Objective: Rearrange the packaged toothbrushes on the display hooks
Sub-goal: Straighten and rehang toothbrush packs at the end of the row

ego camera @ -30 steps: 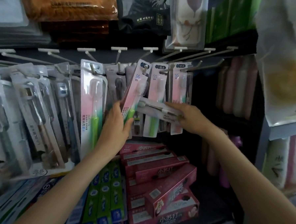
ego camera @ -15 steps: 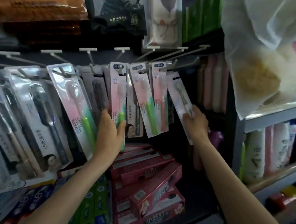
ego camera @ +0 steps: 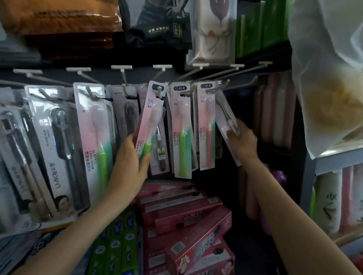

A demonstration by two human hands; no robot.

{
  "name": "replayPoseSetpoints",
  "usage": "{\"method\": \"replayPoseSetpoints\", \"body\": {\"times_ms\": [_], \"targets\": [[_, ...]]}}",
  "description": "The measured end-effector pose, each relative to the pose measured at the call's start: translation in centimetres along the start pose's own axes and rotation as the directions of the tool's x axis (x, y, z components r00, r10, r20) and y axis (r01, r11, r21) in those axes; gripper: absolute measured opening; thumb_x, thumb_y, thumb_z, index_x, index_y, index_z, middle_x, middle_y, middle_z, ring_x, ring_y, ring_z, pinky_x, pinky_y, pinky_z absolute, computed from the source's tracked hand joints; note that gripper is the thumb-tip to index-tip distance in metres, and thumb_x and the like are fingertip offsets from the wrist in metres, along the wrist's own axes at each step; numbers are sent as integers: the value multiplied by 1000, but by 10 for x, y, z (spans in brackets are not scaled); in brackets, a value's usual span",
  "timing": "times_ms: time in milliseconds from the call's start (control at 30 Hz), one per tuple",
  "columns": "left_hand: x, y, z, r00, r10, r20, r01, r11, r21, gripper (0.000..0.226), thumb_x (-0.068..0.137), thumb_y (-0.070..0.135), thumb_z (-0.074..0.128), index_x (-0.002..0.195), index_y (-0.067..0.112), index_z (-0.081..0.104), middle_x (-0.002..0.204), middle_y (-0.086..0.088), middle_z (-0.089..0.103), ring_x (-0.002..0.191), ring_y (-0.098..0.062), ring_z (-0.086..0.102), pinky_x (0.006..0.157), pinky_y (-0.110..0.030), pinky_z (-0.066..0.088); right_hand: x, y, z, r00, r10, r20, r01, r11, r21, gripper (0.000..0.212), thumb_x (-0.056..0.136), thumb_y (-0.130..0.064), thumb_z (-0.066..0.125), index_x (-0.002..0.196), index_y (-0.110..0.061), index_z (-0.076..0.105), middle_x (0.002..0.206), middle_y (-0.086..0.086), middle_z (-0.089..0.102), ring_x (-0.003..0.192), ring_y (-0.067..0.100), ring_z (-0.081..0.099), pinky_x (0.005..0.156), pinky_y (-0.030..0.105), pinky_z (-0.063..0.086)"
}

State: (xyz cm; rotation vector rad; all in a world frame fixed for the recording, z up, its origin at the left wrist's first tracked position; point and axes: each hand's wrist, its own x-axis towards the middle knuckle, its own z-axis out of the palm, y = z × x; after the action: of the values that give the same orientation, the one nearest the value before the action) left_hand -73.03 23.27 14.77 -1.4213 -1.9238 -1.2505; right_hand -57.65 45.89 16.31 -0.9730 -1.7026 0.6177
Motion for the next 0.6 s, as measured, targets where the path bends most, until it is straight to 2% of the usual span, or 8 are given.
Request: {"method": "replayPoseSetpoints", "body": {"times_ms": [67, 167, 267, 367, 433, 500, 533, 600], "targets": [[0, -1, -3, 1000, 15, -6, -15, 1000, -2, 52, 92, 21, 50, 136, 3, 30, 128, -11, 48, 116, -19, 47, 98, -33, 41, -1, 2, 3, 998, 18, -59, -16, 999, 31, 47, 91, -17, 52, 136, -10, 44, 127, 20, 54, 115, 35, 51, 91, 31, 39], [-1, 0, -1, 999, 29, -19, -29, 999, -13, 50, 92, 19, 51, 135, 4, 31, 124, -8, 49, 109, -10, 44, 91, -24, 36, -5, 3, 11, 980, 49, -191, -42, 998, 41, 42, 90, -16, 52, 132, -10, 48, 121, 22, 56, 108, 37, 54, 86, 36, 43], [-1, 1, 0, 999, 23, -22, -24, 999, -25, 51, 91, 17, 52, 135, 2, 32, 126, -9, 49, 115, -18, 46, 92, -25, 35, -6, 5, 20, 988, 101, -120, -90, 992, 91, 41, 90, -18, 52, 129, -6, 48, 121, 24, 53, 108, 40, 53, 90, 37, 43], [0, -2, -4, 1000, 28, -13, -28, 1000, -2, 50, 91, 18, 53, 134, 3, 32, 126, -10, 49, 116, -22, 47, 92, -26, 36, -17, -1, 16, 983, 146, -113, -138, 987, 77, 52, 90, -24, 55, 136, -4, 40, 130, 27, 40, 119, 41, 39, 101, 39, 34], [1, -5, -9, 999, 38, -12, -37, 999, 35, 49, 91, 18, 53, 133, 2, 33, 123, -12, 50, 114, -24, 48, 89, -27, 37, -37, -11, 10, 976, 39, -215, -25, 997, 68, 51, 91, -23, 56, 135, -3, 39, 132, 24, 35, 121, 36, 33, 101, 34, 29], [3, -6, -13, 998, 56, -14, -55, 996, 72, 49, 91, 18, 53, 132, 1, 34, 121, -14, 51, 111, -24, 49, 87, -27, 38, -64, -26, 11, 933, -175, -314, 221, 968, 118, 34, 92, -16, 55, 123, -1, 50, 123, 20, 43, 111, 28, 42, 94, 30, 37], [3, -6, -15, 998, 61, -13, -60, 994, 86, 49, 91, 18, 53, 132, 0, 34, 121, -14, 51, 111, -24, 49, 87, -27, 38, -77, -33, 17, 915, -273, -298, 327, 934, 147, 25, 92, -12, 55, 114, 0, 56, 115, 16, 50, 102, 24, 49, 89, 28, 41], [4, -6, -17, 998, 59, -9, -58, 993, 99, 49, 91, 17, 53, 132, 0, 34, 121, -15, 51, 111, -23, 48, 86, -27, 38, -99, -47, 39, 891, -440, -110, 454, 869, 196, 17, 90, -5, 55, 104, 1, 62, 100, 11, 60, 89, 19, 57, 80, 20, 43]]}}
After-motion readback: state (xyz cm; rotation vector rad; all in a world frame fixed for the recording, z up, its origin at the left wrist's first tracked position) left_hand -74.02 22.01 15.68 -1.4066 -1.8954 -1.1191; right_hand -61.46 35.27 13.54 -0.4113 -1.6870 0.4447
